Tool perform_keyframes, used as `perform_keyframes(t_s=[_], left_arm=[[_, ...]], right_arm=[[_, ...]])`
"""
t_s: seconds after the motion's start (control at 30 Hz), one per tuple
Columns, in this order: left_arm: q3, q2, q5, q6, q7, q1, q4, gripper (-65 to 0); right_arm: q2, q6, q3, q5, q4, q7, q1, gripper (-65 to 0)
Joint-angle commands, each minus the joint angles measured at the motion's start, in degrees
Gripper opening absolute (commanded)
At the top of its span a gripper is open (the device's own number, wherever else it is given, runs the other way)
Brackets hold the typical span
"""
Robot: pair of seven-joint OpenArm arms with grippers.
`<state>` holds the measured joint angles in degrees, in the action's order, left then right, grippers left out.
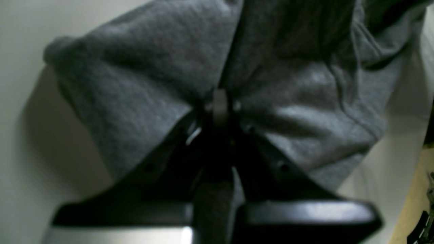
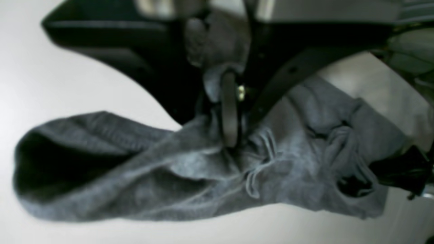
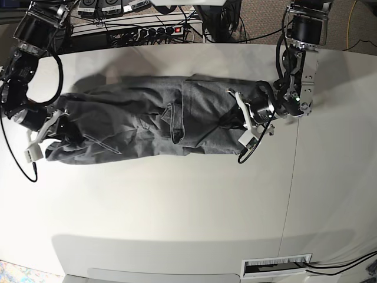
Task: Fold the T-shirt properly
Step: 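Grasp the hem end of the grey strip with the right gripper, then lift the hem end with the right gripper and fold it over toward the left gripper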
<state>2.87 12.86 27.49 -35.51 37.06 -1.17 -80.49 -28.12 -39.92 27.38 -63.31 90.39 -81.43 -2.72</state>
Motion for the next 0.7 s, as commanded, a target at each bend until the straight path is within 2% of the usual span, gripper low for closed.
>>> perform_keyframes(t_s=[0.0, 0.1, 0.23, 0.37, 0.5, 0.67], left_arm=[[0.37, 0.31, -3.56, 0.5, 5.57, 0.52, 0.42, -65.0], [0.37, -0.11, -2.62, 0.52, 5.62, 0.52, 0.42, -65.0], [0.37, -2.93, -4.2, 0.52, 6.97, 0.52, 0.42, -65.0], [0.37, -5.92, -6.97, 0.52, 7.06, 0.5, 0.42, -65.0], [0.37, -6.88, -7.15, 0.55, 7.06, 0.5, 0.42, -65.0], [0.37, -7.41, -11.37, 1.36, 6.54, 0.52, 0.42, -65.0]], right_arm=[[-2.01, -0.08, 0.66, -2.27, 1.11, 1.43, -1.05, -65.0], [-2.51, -0.08, 0.66, -5.18, 1.11, 1.43, -0.92, -65.0], [-1.64, -0.08, 0.66, -8.22, 1.11, 1.43, -0.94, -65.0], [0.96, -0.08, 0.66, -12.13, 1.11, 1.43, -0.94, -65.0], [4.26, -0.08, 0.66, -14.95, 1.11, 1.43, -0.94, -65.0], [8.02, -0.08, 0.39, -17.68, 1.11, 1.43, -0.94, -65.0]])
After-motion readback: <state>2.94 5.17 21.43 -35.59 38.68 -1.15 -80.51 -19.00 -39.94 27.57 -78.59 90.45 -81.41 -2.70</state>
